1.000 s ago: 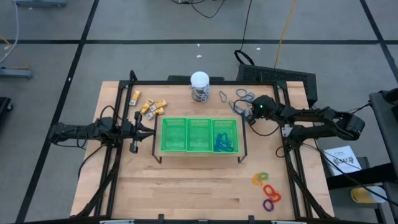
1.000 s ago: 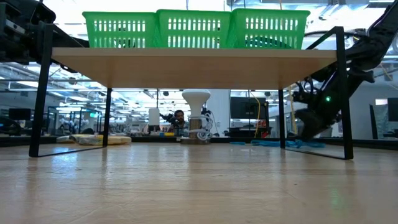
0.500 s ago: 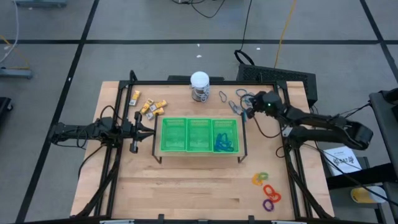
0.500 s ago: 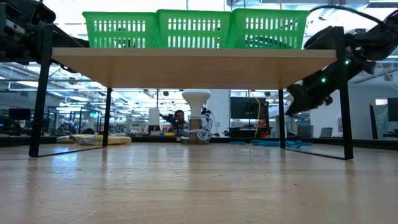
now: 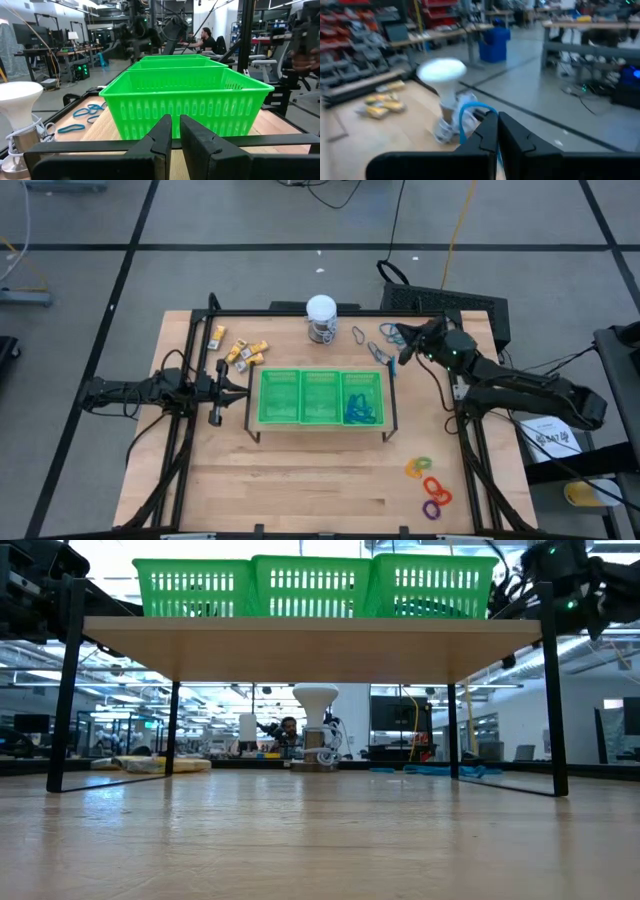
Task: Pick & Place Office Desk Supplies
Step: Put the blue rubber band into the right green bin on the shelf
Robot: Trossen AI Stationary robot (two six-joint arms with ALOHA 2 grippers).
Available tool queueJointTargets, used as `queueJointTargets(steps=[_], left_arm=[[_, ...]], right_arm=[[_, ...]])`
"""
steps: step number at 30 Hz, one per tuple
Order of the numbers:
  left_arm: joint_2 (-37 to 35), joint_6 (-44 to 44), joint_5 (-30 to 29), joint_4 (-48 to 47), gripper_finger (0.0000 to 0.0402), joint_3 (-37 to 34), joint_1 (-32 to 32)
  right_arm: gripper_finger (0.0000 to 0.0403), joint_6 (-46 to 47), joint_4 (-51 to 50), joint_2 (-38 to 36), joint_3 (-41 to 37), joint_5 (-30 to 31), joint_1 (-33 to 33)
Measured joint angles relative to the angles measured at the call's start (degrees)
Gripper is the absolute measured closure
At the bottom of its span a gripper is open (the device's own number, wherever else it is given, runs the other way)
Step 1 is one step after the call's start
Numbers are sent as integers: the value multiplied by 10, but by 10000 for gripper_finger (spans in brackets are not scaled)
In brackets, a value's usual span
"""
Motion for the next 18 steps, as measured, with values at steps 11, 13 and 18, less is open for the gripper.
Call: queueJointTargets(steps=[11,13,18], left_arm=[[0,0,0,0,357,0,0],[0,0,0,0,357,0,0],[0,0,0,0,357,0,0]], right_arm=[[403,1,-8,4,90,-29,163],[403,1,-7,11,100,-28,204],[403,-3,0,31,112,-25,285]])
